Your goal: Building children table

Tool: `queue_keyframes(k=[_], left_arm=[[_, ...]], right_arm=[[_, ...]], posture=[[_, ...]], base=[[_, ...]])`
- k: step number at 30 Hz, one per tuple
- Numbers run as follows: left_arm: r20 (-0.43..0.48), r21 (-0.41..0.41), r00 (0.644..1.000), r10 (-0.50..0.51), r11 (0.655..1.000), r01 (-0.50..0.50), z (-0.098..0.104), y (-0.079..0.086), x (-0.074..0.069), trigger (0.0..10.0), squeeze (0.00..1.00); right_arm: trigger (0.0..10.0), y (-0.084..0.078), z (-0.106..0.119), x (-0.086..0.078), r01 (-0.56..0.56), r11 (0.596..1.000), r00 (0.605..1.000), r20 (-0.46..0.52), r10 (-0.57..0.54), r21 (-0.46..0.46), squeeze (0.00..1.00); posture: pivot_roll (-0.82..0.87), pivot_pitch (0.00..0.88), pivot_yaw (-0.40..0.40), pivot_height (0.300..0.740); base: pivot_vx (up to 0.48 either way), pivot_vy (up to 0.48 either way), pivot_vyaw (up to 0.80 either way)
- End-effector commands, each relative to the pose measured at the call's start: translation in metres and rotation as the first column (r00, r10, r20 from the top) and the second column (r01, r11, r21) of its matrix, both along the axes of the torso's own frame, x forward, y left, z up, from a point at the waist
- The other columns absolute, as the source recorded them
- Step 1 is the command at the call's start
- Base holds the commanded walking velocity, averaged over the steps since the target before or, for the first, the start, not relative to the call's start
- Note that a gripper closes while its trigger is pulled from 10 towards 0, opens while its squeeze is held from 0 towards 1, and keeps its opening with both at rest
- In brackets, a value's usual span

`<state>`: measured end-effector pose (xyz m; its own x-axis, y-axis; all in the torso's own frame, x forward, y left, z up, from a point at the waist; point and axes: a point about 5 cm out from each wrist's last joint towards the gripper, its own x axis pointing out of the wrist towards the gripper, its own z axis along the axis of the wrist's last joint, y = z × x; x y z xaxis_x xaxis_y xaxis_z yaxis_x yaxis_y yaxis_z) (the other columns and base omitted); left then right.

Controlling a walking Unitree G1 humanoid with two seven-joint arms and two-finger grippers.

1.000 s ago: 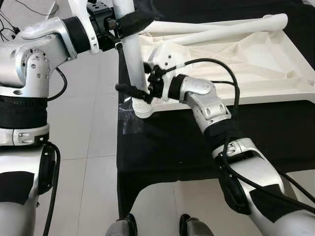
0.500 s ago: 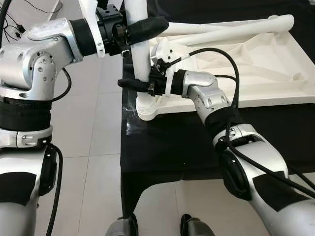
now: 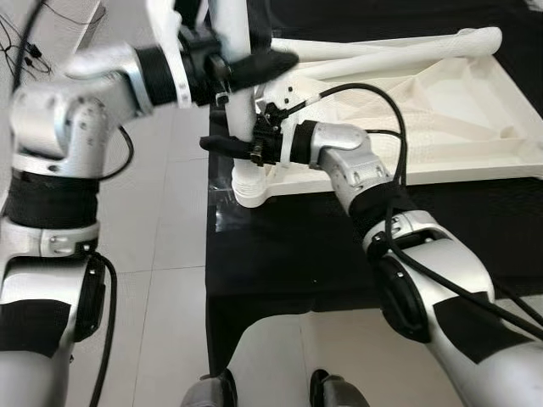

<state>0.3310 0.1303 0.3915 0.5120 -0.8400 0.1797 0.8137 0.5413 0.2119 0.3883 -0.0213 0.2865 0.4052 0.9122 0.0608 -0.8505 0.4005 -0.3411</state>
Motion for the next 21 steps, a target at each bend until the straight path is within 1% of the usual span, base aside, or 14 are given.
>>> queue_keyframes(k=[1, 3, 4, 5, 6, 8, 12, 13, 14, 17, 18, 19, 20, 21], left_arm=[[-0.011, -0.016, 1.0, 0.02, 1.0, -0.021, 0.002, 0.001, 0.0, 10.0, 0.31], [-0.011, -0.016, 1.0, 0.02, 1.0, -0.021, 0.002, 0.001, 0.0, 10.0, 0.31], [-0.018, -0.035, 0.998, 0.057, 0.998, -0.058, 0.004, 0.007, 0.004, 10.0, 0.0], [-0.018, -0.035, 0.998, 0.057, 0.998, -0.058, 0.004, 0.007, 0.004, 10.0, 0.0], [-0.031, -0.038, 0.996, 0.089, 0.995, -0.09, 0.001, 0.01, 0.008, 10.0, 0.0], [-0.039, -0.034, 0.994, 0.106, 0.994, -0.107, -0.002, 0.011, 0.011, 10.0, 0.0], [-0.043, -0.022, 0.994, 0.104, 0.994, -0.105, -0.005, 0.01, 0.011, 10.0, 0.0], [-0.041, -0.011, 0.994, 0.105, 0.994, -0.105, -0.007, 0.009, 0.011, 10.0, 0.0], [-0.038, -0.008, 0.994, 0.104, 0.995, -0.104, -0.008, 0.008, 0.011, 0.0, 0.0], [-0.034, -0.002, 0.994, 0.105, 0.994, -0.105, -0.009, 0.009, 0.01, 0.0, 0.0], [-0.035, 0.001, 0.994, 0.105, 0.994, -0.105, -0.01, 0.009, 0.01, 0.0, 0.0], [-0.035, 0.003, 0.994, 0.106, 0.994, -0.106, -0.01, 0.009, 0.01, 0.0, 0.0], [-0.036, 0.004, 0.994, 0.107, 0.994, -0.107, -0.01, 0.009, 0.01, 0.0, 0.0], [-0.036, 0.004, 0.993, 0.109, 0.994, -0.109, -0.01, 0.009, 0.01, 0.0, 0.0]], right_arm=[[0.0, 0.005, -0.039, 0.005, 0.35, 0.936, 0.936, -0.034, -0.351, -0.036, 0.0], [0.0, 0.005, -0.039, 0.005, 0.35, 0.936, 0.936, -0.034, -0.351, -0.036, 0.0], [0.0, 0.016, -0.049, -0.005, 0.486, 0.873, 0.873, -0.081, -0.481, 0.048, 0.0], [0.0, 0.016, -0.049, -0.005, 0.486, 0.873, 0.873, -0.081, -0.481, 0.048, 0.0], [0.0, 0.024, -0.06, -0.016, 0.553, 0.83, 0.831, -0.124, -0.542, 0.08, 0.0], [0.0, 0.029, -0.066, -0.023, 0.564, 0.82, 0.822, -0.157, -0.547, 0.097, 0.0], [0.0, 0.033, -0.069, -0.024, 0.548, 0.831, 0.832, -0.16, -0.531, 0.093, 0.0], [0.0, 0.03, -0.069, -0.02, 0.552, 0.829, 0.83, -0.151, -0.537, 0.089, 0.0], [0.0, 0.028, -0.066, -0.016, 0.555, 0.827, 0.829, -0.146, -0.541, 0.09, 0.0], [0.0, 0.026, -0.063, -0.011, 0.549, 0.831, 0.833, -0.145, -0.534, 0.09, 0.0], [4.4, 0.027, -0.061, -0.01, 0.549, 0.831, 0.832, -0.147, -0.534, 0.089, 0.0], [10.0, 0.027, -0.059, -0.009, 0.54, 0.837, 0.838, -0.145, -0.526, 0.086, 0.0], [10.0, 0.027, -0.057, -0.009, 0.535, 0.841, 0.841, -0.144, -0.521, 0.083, 0.0], [10.0, 0.027, -0.055, -0.012, 0.538, 0.839, 0.839, -0.139, -0.526, 0.073, 0.32]], posture=[[0.02, 0.252, 0.004, 0.74], [0.02, 0.252, 0.004, 0.74], [0.03, 0.265, 0.019, 0.74], [0.03, 0.265, 0.019, 0.74], [0.02, 0.262, 0.029, 0.74], [0.02, 0.265, 0.028, 0.74], [0.01, 0.258, 0.026, 0.74], [0.01, 0.255, 0.021, 0.74], [0.01, 0.256, 0.022, 0.74], [0.01, 0.257, 0.022, 0.74], [0.01, 0.255, 0.024, 0.74], [0.01, 0.255, 0.024, 0.74], [0.01, 0.255, 0.024, 0.74], [0.01, 0.254, 0.025, 0.74]], base=[[0.0, 0.0, 0.0], [0.0, 0.0, 0.0], [0.0, 0.0, 0.0], [0.0, 0.0, 0.0], [0.0, 0.0, 0.0], [0.0, 0.0, 0.0], [0.0, 0.0, 0.0], [0.0, 0.0, 0.0], [0.0, 0.0, 0.0], [0.0, 0.0, 0.0], [0.0, 0.0, 0.0], [0.0, 0.0, 0.0], [0.0, 0.0, 0.0], [0.0, 0.0, 0.0]])
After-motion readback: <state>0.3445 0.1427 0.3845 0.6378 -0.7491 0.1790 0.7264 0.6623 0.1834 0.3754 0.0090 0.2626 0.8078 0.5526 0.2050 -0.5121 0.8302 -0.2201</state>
